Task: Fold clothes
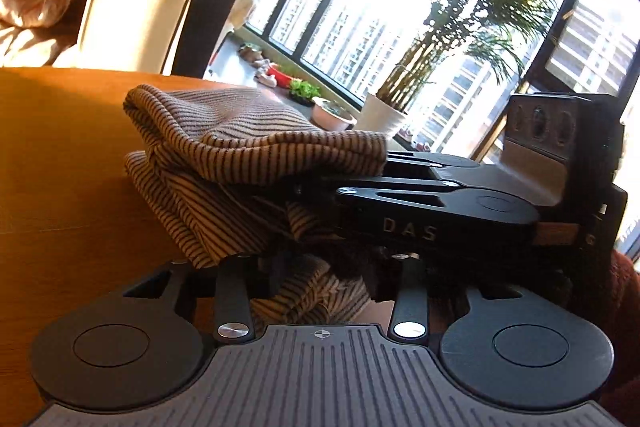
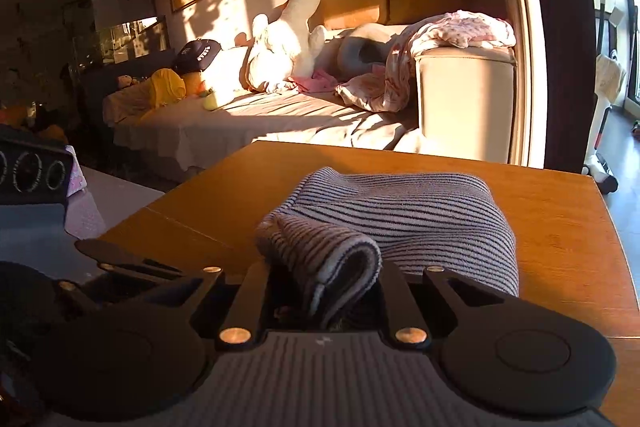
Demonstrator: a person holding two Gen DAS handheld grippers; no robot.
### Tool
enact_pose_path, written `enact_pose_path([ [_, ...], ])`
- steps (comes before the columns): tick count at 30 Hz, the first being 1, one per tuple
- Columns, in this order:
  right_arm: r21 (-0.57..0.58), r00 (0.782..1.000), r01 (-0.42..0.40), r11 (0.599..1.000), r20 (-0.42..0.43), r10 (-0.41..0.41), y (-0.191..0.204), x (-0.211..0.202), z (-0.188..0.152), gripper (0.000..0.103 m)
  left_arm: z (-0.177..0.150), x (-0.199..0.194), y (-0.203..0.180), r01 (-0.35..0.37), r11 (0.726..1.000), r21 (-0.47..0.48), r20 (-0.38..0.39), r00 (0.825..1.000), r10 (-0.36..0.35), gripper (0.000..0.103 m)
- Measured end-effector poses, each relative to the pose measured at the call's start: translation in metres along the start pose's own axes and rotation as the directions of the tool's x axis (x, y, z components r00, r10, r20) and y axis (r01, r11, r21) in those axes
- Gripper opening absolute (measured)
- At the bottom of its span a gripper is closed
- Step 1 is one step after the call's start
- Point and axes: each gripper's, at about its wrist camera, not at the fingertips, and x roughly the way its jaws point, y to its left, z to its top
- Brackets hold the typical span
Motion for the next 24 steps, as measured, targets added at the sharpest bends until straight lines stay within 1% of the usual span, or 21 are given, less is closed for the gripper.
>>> enact_pose_path([
  [1, -0.012, 1.000, 0.009, 1.000, 0.002, -0.009, 0.001, -0.001, -0.001, 0.012, -0.001, -0.005, -0.001, -0.002, 1.000, 0.011, 0.003, 1.000, 0.002, 0.052],
  [2, -0.036, 1.000, 0.024, 0.999, 0.004, -0.024, 0.004, -0.001, -0.002, 0.012, -0.001, -0.011, -0.001, -0.005, 1.000, 0.015, 0.008, 1.000, 0.005, 0.060],
  [4, -0.091, 0.998, 0.060, 0.994, 0.017, -0.059, 0.011, -0.005, -0.006, 0.012, -0.001, -0.022, 0.002, -0.028, 0.999, 0.025, 0.003, 1.000, 0.027, 0.062],
  [5, -0.122, 0.997, 0.078, 0.989, 0.024, -0.076, 0.016, -0.006, -0.009, 0.013, -0.003, -0.028, 0.004, -0.050, 0.998, 0.029, 0.002, 0.999, 0.049, 0.062],
  [6, -0.164, 0.995, 0.095, 0.982, 0.031, -0.091, 0.022, -0.006, -0.012, 0.016, -0.002, -0.033, 0.007, -0.084, 0.996, 0.024, 0.007, 0.996, 0.084, 0.062],
  [7, -0.212, 0.993, 0.115, 0.970, 0.040, -0.109, 0.030, -0.006, -0.017, 0.019, 0.001, -0.039, 0.011, -0.112, 0.994, 0.006, 0.025, 0.993, 0.112, 0.063],
  [8, -0.281, 0.990, 0.144, 0.949, 0.054, -0.134, 0.040, -0.005, -0.023, 0.021, 0.005, -0.046, 0.016, -0.126, 0.992, -0.020, 0.049, 0.991, 0.127, 0.063],
  [9, -0.348, 0.985, 0.173, 0.922, 0.069, -0.159, 0.051, -0.004, -0.030, 0.026, 0.010, -0.054, 0.020, -0.130, 0.990, -0.049, 0.078, 0.988, 0.133, 0.063],
  [10, -0.405, 0.979, 0.201, 0.892, 0.081, -0.184, 0.062, -0.002, -0.037, 0.033, 0.017, -0.059, 0.021, -0.118, 0.990, -0.071, 0.111, 0.986, 0.126, 0.063],
  [12, -0.473, 0.968, 0.248, 0.845, 0.102, -0.227, 0.079, 0.002, -0.046, 0.034, 0.031, -0.065, 0.019, -0.087, 0.992, -0.096, 0.164, 0.981, 0.102, 0.063],
  [13, -0.492, 0.965, 0.262, 0.830, 0.108, -0.241, 0.085, 0.004, -0.048, 0.034, 0.038, -0.065, 0.016, -0.065, 0.993, -0.101, 0.180, 0.980, 0.082, 0.063],
  [15, -0.514, 0.959, 0.281, 0.811, 0.115, -0.259, 0.092, 0.006, -0.051, 0.034, 0.050, -0.052, 0.009, -0.008, 0.995, -0.099, 0.181, 0.983, 0.025, 0.062],
  [17, -0.520, 0.958, 0.284, 0.806, 0.115, -0.263, 0.095, 0.006, -0.051, 0.034, 0.058, -0.028, 0.005, 0.039, 0.993, -0.112, 0.146, 0.989, -0.022, 0.060],
  [19, -0.517, 0.961, 0.273, 0.811, 0.112, -0.252, 0.094, 0.001, -0.052, 0.035, 0.059, -0.003, 0.009, 0.032, 0.990, -0.136, 0.093, 0.996, -0.019, 0.059],
  [21, -0.511, 0.966, 0.256, 0.821, 0.106, -0.235, 0.093, -0.004, -0.051, 0.038, 0.052, 0.015, 0.019, 0.009, 0.984, -0.178, 0.038, 0.999, -0.003, 0.055],
  [22, -0.498, 0.974, 0.225, 0.838, 0.091, -0.208, 0.090, -0.010, -0.050, 0.039, 0.047, 0.020, 0.023, 0.008, 0.980, -0.196, 0.026, 1.000, -0.002, 0.046],
  [24, -0.469, 0.986, 0.164, 0.868, 0.062, -0.153, 0.084, -0.022, -0.047, 0.039, 0.042, 0.021, 0.031, 0.031, 0.972, -0.233, 0.032, 0.999, -0.024, 0.044],
])
